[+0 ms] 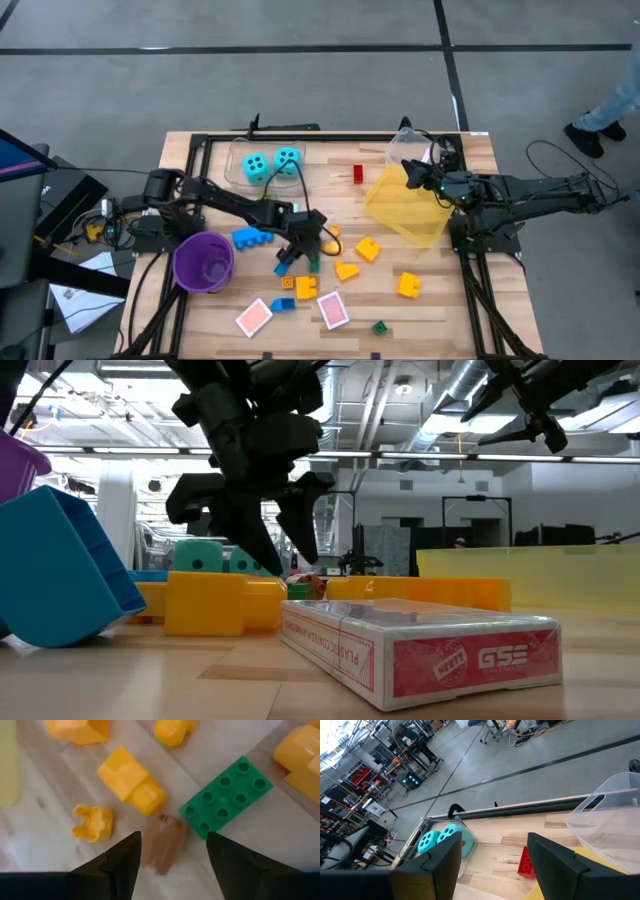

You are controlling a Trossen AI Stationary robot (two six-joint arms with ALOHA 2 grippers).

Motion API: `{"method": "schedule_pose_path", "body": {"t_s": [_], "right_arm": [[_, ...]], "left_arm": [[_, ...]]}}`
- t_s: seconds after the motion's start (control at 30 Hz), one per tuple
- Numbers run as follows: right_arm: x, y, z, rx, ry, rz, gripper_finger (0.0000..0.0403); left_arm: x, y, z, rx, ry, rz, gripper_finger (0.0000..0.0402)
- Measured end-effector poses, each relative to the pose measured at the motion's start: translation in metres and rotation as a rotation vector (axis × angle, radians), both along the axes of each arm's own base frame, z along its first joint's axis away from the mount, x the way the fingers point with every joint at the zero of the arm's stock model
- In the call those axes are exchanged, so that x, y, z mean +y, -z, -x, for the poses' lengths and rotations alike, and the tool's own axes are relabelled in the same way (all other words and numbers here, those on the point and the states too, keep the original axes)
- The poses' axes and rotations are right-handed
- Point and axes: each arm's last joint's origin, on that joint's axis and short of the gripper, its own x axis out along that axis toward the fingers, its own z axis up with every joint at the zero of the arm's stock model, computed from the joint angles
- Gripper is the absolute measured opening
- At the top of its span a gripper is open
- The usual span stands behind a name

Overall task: Pick & Place Toys
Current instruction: Put the brown game piece into the yellow bin

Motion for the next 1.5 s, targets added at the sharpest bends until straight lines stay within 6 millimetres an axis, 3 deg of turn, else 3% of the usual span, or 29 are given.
{"method": "schedule_pose_path", "body": {"t_s": [0.3,0.8,1.1,1.27,1.5], "right_arm": [[0.0,0.0,0.0,0.005,-0.004,0.0,0.0217],[0.0,0.001,0.0,0.018,-0.009,-0.002,0.0217],[0.001,0.001,0.0,0.018,-0.037,-0.014,0.0217],[0.003,-0.005,-0.005,-0.002,-0.133,0.014,0.0217],[0.008,-0.023,-0.014,-0.092,-0.378,0.117,0.0217]], "left_arm": [[0.004,0.012,-0.008,0.037,0.026,-0.029,0.0211],[0.011,0.02,-0.007,0.099,-0.097,0.078,0.013],[0.014,0.018,-0.006,0.104,-0.174,0.103,0.0131],[0.023,-0.007,-0.004,0.018,-0.282,0.16,0.0129],[0.036,-0.075,0.002,-0.293,-0.453,0.351,0.0129]]}}
